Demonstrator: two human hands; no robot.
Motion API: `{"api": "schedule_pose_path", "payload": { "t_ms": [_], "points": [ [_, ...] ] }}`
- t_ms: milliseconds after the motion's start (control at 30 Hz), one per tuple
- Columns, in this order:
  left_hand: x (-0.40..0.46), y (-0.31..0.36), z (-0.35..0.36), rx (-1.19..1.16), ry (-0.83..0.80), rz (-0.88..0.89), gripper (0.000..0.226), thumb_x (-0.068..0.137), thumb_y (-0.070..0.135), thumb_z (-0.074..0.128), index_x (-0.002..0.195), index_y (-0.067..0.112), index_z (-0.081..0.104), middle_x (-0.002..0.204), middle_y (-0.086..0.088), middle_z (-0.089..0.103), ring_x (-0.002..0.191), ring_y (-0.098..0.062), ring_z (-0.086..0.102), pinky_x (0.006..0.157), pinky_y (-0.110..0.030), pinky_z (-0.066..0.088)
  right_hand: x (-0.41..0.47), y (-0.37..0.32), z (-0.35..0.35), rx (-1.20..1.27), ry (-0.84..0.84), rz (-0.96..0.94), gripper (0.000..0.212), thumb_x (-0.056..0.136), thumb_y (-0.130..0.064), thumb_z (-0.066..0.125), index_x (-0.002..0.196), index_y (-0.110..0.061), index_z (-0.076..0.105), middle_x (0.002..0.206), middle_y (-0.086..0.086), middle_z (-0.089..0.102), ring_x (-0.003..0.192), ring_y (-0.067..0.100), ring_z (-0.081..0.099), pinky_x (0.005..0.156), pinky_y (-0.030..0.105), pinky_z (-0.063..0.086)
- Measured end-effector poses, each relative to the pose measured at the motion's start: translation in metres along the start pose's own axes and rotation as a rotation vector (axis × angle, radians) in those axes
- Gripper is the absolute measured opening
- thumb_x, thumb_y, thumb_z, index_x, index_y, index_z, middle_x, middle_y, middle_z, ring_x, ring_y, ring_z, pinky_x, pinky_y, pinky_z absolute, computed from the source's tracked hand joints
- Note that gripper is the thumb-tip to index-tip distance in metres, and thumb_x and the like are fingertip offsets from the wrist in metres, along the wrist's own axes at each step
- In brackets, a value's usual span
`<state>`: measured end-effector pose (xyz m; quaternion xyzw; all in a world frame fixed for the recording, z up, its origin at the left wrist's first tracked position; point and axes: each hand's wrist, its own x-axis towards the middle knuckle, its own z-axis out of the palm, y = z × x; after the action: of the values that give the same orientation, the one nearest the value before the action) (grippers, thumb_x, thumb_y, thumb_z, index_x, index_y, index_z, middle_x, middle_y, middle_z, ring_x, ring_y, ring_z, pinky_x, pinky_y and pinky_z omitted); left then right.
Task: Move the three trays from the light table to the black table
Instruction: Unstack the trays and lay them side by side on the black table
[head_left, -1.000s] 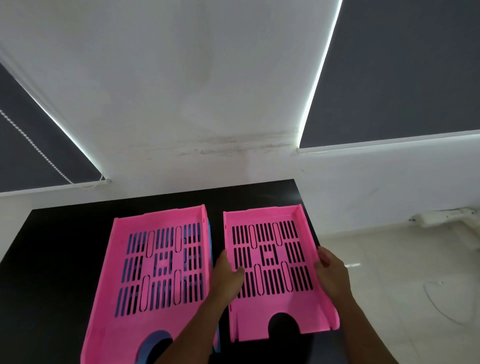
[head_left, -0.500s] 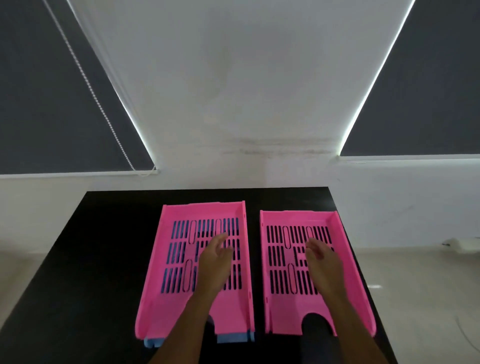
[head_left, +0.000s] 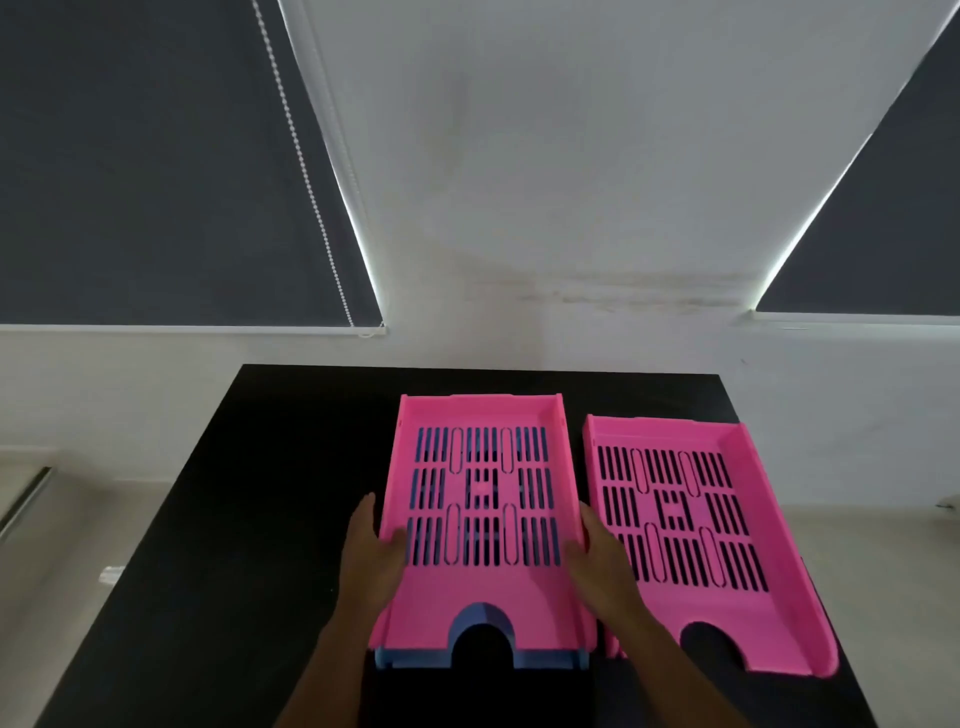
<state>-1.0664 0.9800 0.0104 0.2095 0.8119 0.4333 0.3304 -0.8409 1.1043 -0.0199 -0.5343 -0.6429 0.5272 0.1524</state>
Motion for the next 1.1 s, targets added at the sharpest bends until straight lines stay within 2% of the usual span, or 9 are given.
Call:
{"api": "schedule_pose_path", "payload": {
  "t_ms": [100, 200, 300, 533, 700, 800, 867, 933, 1100],
  "points": [
    [0.003, -0.023, -0.004, -0.041, -0.172, -0.141, 0.036, 0.101, 0.013, 0.045, 0.136, 0.019, 0.051, 0.112, -0.006, 0.069, 0.091, -0.015, 0.070, 0.082, -0.042, 0.058, -0.005, 0.005, 0.005, -0.019, 0.041, 0.029, 0.055, 0.102, -0.007, 0.047, 0.154, -0.017, 0.034, 0.137, 0.012, 0.059, 0.116, 0.024, 0.062, 0.100, 0.043, 0.054],
    [0.007, -0.029, -0.006, -0.069, -0.217, -0.142, 0.029, 0.103, 0.012, 0.041, 0.123, 0.025, 0.057, 0.107, -0.006, 0.071, 0.091, -0.015, 0.071, 0.072, -0.030, 0.055, -0.006, 0.005, 0.009, -0.024, 0.060, 0.048, 0.054, 0.102, -0.009, 0.047, 0.153, -0.019, 0.035, 0.132, 0.013, 0.061, 0.105, 0.018, 0.066, 0.089, 0.035, 0.059],
    [0.011, -0.027, -0.009, -0.114, -0.258, -0.136, 0.029, 0.104, 0.016, 0.041, 0.126, 0.027, 0.056, 0.104, -0.003, 0.071, 0.092, -0.015, 0.071, 0.072, -0.030, 0.054, -0.006, 0.003, 0.013, -0.038, 0.096, 0.072, 0.050, 0.103, -0.010, 0.046, 0.151, -0.019, 0.038, 0.120, 0.008, 0.064, 0.092, 0.005, 0.063, 0.072, 0.020, 0.056],
    [0.024, -0.035, -0.020, -0.201, -0.286, -0.064, 0.035, 0.103, 0.019, 0.044, 0.135, 0.031, 0.053, 0.103, 0.000, 0.072, 0.086, -0.012, 0.073, 0.066, -0.024, 0.054, -0.011, -0.008, 0.027, -0.037, 0.204, 0.090, 0.042, 0.101, -0.006, 0.046, 0.142, -0.012, 0.052, 0.099, -0.004, 0.065, 0.085, 0.009, 0.065, 0.062, 0.017, 0.052],
    [0.041, -0.027, -0.053, -0.166, -0.221, 0.050, 0.036, 0.102, 0.013, 0.044, 0.134, 0.028, 0.051, 0.100, 0.003, 0.067, 0.086, -0.008, 0.069, 0.063, -0.020, 0.048, -0.010, -0.034, 0.049, -0.014, 0.230, 0.016, 0.044, 0.099, -0.005, 0.050, 0.139, -0.023, 0.053, 0.095, -0.012, 0.065, 0.083, 0.002, 0.064, 0.057, 0.014, 0.053],
    [0.054, -0.030, -0.086, -0.142, -0.154, 0.096, 0.033, 0.101, 0.014, 0.047, 0.128, 0.032, 0.051, 0.100, 0.005, 0.067, 0.086, -0.005, 0.067, 0.065, -0.021, 0.049, -0.001, -0.056, 0.072, -0.018, 0.194, -0.047, 0.041, 0.098, -0.004, 0.051, 0.131, -0.027, 0.059, 0.099, -0.002, 0.071, 0.082, 0.007, 0.068, 0.058, 0.015, 0.053],
    [0.061, -0.037, -0.113, -0.110, -0.101, 0.121, 0.031, 0.101, 0.015, 0.047, 0.127, 0.029, 0.054, 0.100, 0.004, 0.068, 0.087, -0.006, 0.068, 0.071, -0.026, 0.054, 0.004, -0.070, 0.094, -0.028, 0.153, -0.096, 0.037, 0.097, -0.002, 0.052, 0.121, -0.029, 0.061, 0.096, -0.005, 0.070, 0.081, 0.011, 0.067, 0.057, 0.011, 0.052],
    [0.068, -0.050, -0.139, -0.078, -0.050, 0.132, 0.028, 0.101, 0.015, 0.047, 0.126, 0.023, 0.057, 0.099, 0.002, 0.068, 0.086, -0.007, 0.068, 0.070, -0.025, 0.054, 0.008, -0.081, 0.119, -0.017, 0.090, -0.121, 0.038, 0.098, -0.002, 0.052, 0.122, -0.029, 0.060, 0.095, -0.013, 0.067, 0.082, 0.003, 0.066, 0.059, 0.005, 0.052],
    [0.078, -0.084, -0.192, 0.016, 0.051, 0.140, 0.025, 0.101, 0.020, 0.048, 0.121, 0.017, 0.062, 0.094, 0.001, 0.072, 0.080, -0.008, 0.071, 0.064, -0.018, 0.050, 0.008, -0.097, 0.179, 0.007, -0.056, -0.120, 0.035, 0.100, -0.008, 0.052, 0.127, -0.028, 0.056, 0.098, -0.015, 0.065, 0.079, -0.006, 0.067, 0.065, 0.012, 0.057]
  ]
}}
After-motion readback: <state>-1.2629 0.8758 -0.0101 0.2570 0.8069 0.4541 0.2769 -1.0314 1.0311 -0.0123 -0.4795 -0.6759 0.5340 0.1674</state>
